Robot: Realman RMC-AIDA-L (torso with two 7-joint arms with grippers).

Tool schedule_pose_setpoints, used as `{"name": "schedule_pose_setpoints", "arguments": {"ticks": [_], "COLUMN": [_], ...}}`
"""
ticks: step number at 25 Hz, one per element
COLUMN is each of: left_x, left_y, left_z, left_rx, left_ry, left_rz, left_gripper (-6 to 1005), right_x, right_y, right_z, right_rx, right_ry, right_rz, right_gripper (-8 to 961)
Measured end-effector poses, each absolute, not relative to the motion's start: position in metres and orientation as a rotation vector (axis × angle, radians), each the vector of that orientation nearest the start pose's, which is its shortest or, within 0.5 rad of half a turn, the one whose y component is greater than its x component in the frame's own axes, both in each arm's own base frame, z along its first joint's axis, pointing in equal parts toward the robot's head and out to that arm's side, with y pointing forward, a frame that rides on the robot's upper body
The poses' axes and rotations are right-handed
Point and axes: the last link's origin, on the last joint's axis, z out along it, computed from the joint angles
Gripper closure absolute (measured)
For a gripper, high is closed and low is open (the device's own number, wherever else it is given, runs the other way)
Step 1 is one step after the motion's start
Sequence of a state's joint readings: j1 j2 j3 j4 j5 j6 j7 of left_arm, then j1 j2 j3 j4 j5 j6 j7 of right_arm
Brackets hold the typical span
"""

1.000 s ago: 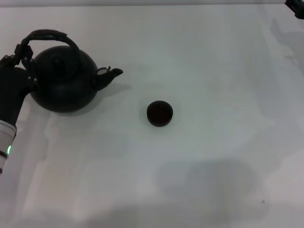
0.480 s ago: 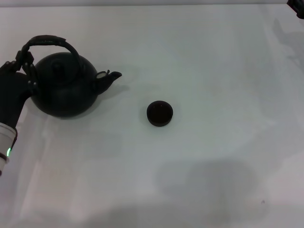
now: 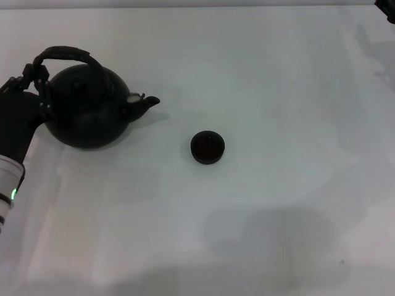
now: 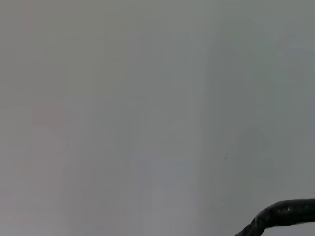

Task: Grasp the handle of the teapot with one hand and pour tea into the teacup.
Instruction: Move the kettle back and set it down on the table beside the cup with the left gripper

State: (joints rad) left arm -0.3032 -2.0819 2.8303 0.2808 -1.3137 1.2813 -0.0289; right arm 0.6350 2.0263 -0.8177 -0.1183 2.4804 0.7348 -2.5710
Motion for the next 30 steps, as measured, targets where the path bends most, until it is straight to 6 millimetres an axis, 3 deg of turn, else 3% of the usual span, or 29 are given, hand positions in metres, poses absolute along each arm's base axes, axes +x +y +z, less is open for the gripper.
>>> {"name": "schedule_pose_setpoints", "arguments": {"ticks": [5,11,19,24,30], "left_x": [-0.332,-0.331,-0.330,-0.331,-0.332], "left_y": [0.270,0.269,0.261,0.259,0.254], "left_z": [-0.048,-0.047,-0.042,-0.038,-0.034], "left_rx": [-1.635,-1.636,-1.601,-1.579,-1.559], "left_ry": [-0.576,-0.565,-0.585,-0.619,-0.617], "left_rz": [-0.695,-0.704,-0.777,-0.836,-0.857], "left_gripper": [830,617,468,268,149], "right_x": [0.345,0.346,0.346,0.345,0.347], "right_y": [0.407,0.406,0.406,0.407,0.405], "right_z": [0.024,0.024,0.025,0.025,0.024], "right_rx": [-1.572,-1.571,-1.571,-1.572,-1.569], "right_ry": [0.875,0.876,0.873,0.871,0.876], "right_rz": [0.592,0.591,0.593,0.595,0.591], "right_gripper": [113,113,113,113,113]}}
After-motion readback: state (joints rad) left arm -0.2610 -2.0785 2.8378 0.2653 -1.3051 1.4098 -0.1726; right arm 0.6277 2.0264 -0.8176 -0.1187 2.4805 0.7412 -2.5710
